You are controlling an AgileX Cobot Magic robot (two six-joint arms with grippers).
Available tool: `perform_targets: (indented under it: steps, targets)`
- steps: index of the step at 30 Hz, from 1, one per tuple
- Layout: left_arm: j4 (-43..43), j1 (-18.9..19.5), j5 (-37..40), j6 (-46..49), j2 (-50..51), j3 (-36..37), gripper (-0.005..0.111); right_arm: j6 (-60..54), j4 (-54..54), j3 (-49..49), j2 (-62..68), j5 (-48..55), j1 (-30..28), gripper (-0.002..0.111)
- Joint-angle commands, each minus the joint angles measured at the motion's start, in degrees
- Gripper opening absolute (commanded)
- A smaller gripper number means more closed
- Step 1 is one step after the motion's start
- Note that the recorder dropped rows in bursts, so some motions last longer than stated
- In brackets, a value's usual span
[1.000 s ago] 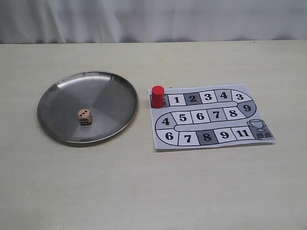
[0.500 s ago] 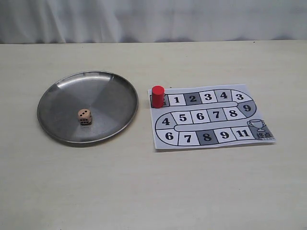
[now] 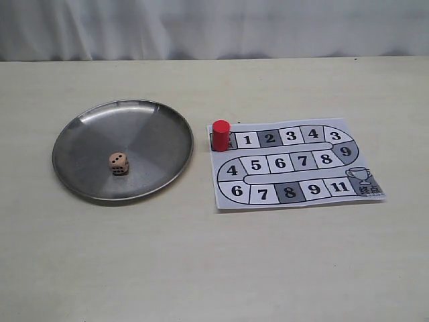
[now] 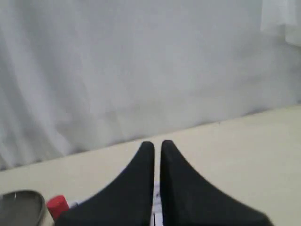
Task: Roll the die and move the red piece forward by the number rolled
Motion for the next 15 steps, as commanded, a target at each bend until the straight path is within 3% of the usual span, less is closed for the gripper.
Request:
perform_targets:
  steps: [1, 5, 11, 15]
  targets:
    - [0.01, -0.48, -0.49, -0.05, -0.15, 0.1, 0.0, 0.05, -0.67, -2.62, 14.98, 0.62, 1.62, 0.004]
    - [0.01, -0.48, -0.49, -0.05, -0.15, 0.1, 0.0, 0.05, 0.31, -7.28, 30.22, 2.18, 6.5, 0.004]
    - [0.01, -0.48, -0.49, -0.05, -0.15, 0.1, 0.0, 0.05, 1.7, -18.41, 51.61, 3.08, 21.27, 0.005]
    - [0.01, -0.48, -0.49, -0.05, -0.15, 0.1, 0.0, 0.05, 1.7, -29.09, 64.74, 3.04, 30.87, 0.017]
